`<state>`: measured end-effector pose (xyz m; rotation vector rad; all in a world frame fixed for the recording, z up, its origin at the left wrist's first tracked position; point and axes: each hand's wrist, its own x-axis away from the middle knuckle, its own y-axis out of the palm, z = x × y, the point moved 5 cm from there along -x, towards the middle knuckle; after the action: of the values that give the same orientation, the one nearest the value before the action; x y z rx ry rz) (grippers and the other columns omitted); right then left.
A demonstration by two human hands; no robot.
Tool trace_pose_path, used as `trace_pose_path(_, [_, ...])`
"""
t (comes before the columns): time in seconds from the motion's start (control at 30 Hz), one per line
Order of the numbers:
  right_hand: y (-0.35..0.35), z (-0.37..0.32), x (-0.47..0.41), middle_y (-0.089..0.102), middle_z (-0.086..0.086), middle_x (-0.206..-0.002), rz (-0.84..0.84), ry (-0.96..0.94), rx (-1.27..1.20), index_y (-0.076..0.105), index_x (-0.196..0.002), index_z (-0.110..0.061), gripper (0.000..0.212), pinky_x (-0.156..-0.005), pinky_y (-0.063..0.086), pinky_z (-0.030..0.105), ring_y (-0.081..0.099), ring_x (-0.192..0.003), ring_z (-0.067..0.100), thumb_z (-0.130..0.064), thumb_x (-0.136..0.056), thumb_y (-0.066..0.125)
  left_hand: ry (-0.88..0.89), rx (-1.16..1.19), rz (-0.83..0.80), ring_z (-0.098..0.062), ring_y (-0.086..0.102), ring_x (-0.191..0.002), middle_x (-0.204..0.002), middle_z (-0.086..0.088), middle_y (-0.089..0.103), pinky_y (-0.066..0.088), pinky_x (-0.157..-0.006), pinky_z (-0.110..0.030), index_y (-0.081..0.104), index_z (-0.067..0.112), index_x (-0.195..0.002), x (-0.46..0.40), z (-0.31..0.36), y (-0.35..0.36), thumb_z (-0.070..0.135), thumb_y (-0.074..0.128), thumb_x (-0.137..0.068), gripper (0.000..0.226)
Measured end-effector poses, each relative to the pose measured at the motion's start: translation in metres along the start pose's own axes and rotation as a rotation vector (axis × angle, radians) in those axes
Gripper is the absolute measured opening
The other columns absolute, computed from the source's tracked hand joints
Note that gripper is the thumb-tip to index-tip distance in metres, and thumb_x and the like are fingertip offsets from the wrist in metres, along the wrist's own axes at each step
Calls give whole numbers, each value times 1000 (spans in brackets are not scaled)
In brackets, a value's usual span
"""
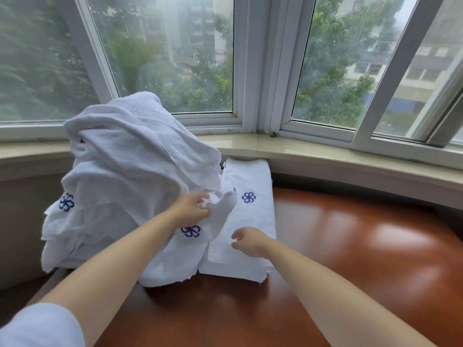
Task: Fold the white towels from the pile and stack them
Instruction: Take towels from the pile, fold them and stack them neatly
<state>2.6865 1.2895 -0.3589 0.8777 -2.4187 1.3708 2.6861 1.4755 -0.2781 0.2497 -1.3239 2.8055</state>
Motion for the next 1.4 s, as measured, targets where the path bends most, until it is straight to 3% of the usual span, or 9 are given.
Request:
trace_pose_path(0.13, [-23,-8,-3,60,4,-94,247,-15,-139,58,-85,-16,16,-76,45,33,55,-84,20,-20,-94,45,18,45,-114,-13,61,-107,-116,-1,66,46,-94,-25,61,18,-124,0,1,4,39,68,-87,43])
trace_pose_path(0.27, [-43,-19,3,47,4,-138,422,6,-121,44,-138,-17,44,-92,44,31,50,-120,23,-14,-94,42,73,-53,66,-17,61,-102,-113,-5,68,46,-90,-27,69,14,-112,-5,6,-16,19,54,-95,23])
trace_pose_path(0.43, [-63,-59,-3,44,1,-139,415,-89,-142,44,-137,-21,44,-94,46,37,50,-117,22,-17,-93,45,109,-333,332,-23,58,-107,-117,-1,65,43,-79,-30,68,19,-113,-8,17,-57,11,45,-91,32])
trace_pose_path(0.6, [-80,-109,-24,47,1,-137,429,-195,-170,45,-137,-18,45,-95,45,36,52,-115,20,-18,-92,48,2,-185,669,-31,58,-108,-124,-8,58,46,-84,-38,57,19,-128,-13,14,-112,9,48,-88,43])
trace_pose_path(0.73, [-88,-142,-40,47,2,-138,436,-234,-174,44,-139,-19,49,-93,46,34,54,-113,22,-18,-90,51,-133,-254,577,-33,50,-117,-131,-11,46,46,-90,-43,41,26,-142,-27,-1,-133,12,49,-88,57])
trace_pose_path(0.9, [-90,-164,-57,32,1,-146,462,-263,-132,32,-145,-23,61,-96,44,35,46,-125,20,-31,-90,57,-115,-408,783,-30,40,-113,-120,-8,46,36,-90,-40,63,20,-111,-32,3,-144,20,54,-88,25])
trace_pose_path(1.1, [-89,-167,-66,12,-1,-151,453,-233,-166,12,-151,-31,86,-106,37,39,33,-135,22,-44,-84,65,14,12,873,-34,54,-85,-84,-15,61,37,-75,-39,54,10,-75,-28,16,-158,24,46,-84,18])
trace_pose_path(1.27, [-97,-173,-60,28,0,-138,450,-292,-254,40,-137,-29,52,-98,41,38,44,-120,22,-36,-89,57,302,317,725,-13,30,-55,-52,8,30,29,-55,-35,28,20,-57,-13,40,-153,24,41,-72,20])
trace_pose_path(1.4, [-118,-171,-37,57,7,-101,669,-295,-441,54,-94,-15,16,-71,42,33,53,-87,24,-17,-92,39,359,223,642,-6,42,-61,-64,11,45,38,-61,-30,46,26,-68,-4,42,-143,24,51,-73,8])
